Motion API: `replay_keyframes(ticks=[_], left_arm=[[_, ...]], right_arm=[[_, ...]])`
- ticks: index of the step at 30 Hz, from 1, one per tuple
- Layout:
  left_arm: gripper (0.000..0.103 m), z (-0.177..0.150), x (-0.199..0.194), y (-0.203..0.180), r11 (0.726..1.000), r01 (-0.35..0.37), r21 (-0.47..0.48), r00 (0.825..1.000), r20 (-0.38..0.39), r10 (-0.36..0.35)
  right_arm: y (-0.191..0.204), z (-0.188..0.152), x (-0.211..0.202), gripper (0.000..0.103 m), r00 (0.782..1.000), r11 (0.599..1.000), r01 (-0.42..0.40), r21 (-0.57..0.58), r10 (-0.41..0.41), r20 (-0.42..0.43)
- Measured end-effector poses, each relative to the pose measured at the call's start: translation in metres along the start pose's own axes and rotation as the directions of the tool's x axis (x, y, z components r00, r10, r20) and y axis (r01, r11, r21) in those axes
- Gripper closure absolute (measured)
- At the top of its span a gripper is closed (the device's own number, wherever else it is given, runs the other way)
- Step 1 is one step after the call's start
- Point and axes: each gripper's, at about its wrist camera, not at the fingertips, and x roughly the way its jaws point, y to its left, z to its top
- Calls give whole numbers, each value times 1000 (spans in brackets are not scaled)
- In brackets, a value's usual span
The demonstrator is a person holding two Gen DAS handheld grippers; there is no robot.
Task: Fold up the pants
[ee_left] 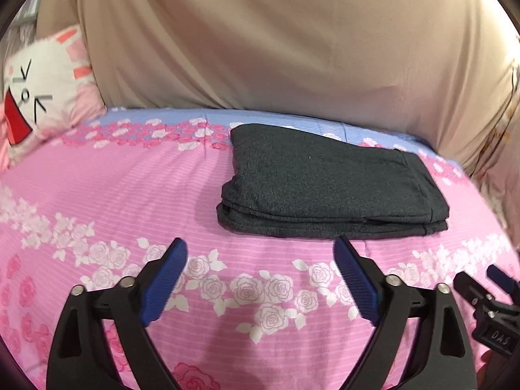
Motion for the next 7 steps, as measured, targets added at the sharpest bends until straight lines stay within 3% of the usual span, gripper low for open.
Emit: replay_keyframes(ticks=[2, 7], left_arm=[[11, -2, -1, -10, 997, -62, 52, 998, 5, 62], [11, -3, -4, -17, 991, -87, 99, 996, 25, 84]], right_arm=[[-1, 0, 0, 5, 1000, 1000, -1, -1, 1, 0], [-1, 0, 0, 5, 1000, 1000, -2, 0, 2, 0]])
